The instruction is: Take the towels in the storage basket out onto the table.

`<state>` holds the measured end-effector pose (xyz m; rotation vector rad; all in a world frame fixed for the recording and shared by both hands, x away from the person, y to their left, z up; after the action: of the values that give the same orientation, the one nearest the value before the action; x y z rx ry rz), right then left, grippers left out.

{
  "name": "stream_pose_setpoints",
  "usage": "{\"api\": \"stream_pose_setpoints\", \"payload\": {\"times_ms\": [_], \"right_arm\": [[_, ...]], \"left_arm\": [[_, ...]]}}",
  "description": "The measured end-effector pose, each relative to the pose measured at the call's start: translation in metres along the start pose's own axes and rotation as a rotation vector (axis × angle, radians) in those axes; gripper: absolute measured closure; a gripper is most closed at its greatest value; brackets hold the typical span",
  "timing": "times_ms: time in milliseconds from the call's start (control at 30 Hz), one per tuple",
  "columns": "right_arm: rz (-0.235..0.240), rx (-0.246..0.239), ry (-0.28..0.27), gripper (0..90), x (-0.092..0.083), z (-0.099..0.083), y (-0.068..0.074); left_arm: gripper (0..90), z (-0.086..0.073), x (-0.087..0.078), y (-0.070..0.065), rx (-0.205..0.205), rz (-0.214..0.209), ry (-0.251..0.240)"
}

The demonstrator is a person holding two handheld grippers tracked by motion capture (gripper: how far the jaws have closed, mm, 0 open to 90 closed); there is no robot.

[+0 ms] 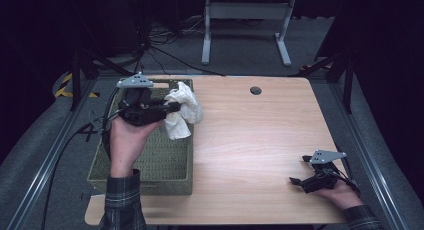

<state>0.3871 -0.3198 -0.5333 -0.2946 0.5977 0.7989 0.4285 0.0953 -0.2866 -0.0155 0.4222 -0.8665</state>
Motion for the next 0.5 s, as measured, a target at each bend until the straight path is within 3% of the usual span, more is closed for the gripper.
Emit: {"api": "stream_pose_setpoints", "payload": {"times_ms": [267,500], "right_arm": [[0.000,0.000,0.000,0.2,0.000,0.000,0.000],[0.000,-0.001,0.002,0.2,0.000,0.000,0.000]], "left_arm": [[72.9,-0.003,0.029,-0.028,0.023,-0.063,0.002],[73.0,-0.009,0.051,-0.045,0.030,-0.113,0.001]]}}
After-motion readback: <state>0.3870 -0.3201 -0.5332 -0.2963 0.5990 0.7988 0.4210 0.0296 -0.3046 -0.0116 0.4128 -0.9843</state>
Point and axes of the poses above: each handheld gripper's, and its own axes: x roughly forward along the jaws, z roughly out of its top, y roughly to its left, the point moved 9 cm from there along x, roughly forward along the jaws, and after that the axes turned 8 degrees about -y, right-handed, at the moved point
